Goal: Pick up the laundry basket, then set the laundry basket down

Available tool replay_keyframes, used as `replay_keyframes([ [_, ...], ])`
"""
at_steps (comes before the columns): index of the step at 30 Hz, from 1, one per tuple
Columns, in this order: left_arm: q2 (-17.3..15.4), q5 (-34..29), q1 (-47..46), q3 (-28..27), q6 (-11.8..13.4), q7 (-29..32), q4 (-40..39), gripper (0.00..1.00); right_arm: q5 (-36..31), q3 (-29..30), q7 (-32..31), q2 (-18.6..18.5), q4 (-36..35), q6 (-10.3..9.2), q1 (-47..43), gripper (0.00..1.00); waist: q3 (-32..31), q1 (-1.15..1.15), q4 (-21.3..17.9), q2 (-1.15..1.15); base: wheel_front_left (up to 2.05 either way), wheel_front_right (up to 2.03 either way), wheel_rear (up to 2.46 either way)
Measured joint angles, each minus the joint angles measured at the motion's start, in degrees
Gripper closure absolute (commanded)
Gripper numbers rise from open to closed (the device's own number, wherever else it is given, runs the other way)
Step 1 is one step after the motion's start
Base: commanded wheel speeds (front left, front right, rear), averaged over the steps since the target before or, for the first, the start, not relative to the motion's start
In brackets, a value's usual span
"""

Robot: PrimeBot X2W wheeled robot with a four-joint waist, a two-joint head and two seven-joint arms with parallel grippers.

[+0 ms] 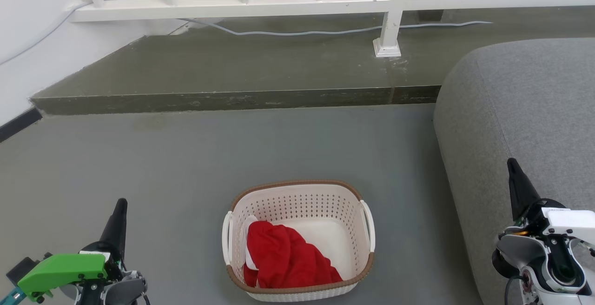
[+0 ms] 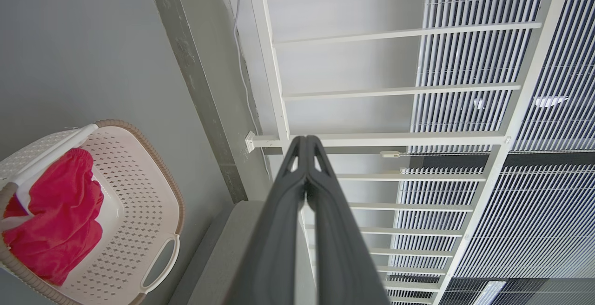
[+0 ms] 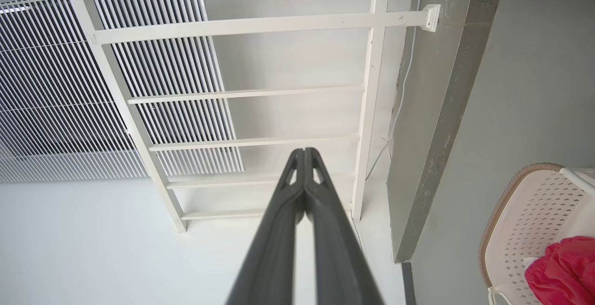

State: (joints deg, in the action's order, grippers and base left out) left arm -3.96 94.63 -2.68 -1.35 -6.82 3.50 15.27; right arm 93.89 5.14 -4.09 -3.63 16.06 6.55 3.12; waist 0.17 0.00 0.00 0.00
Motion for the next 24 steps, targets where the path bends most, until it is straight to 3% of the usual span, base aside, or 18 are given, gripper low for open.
replay_keyframes([
  [24,0.00,0.00,-0.02,-0.09,-0.05,0.07,0.57,1.00,0.00,0.05,0.00,0.00,0.08,0.00,0.00,1.00,-0.02,0.00,0.00,0.00,0.00,0.00,0.00],
])
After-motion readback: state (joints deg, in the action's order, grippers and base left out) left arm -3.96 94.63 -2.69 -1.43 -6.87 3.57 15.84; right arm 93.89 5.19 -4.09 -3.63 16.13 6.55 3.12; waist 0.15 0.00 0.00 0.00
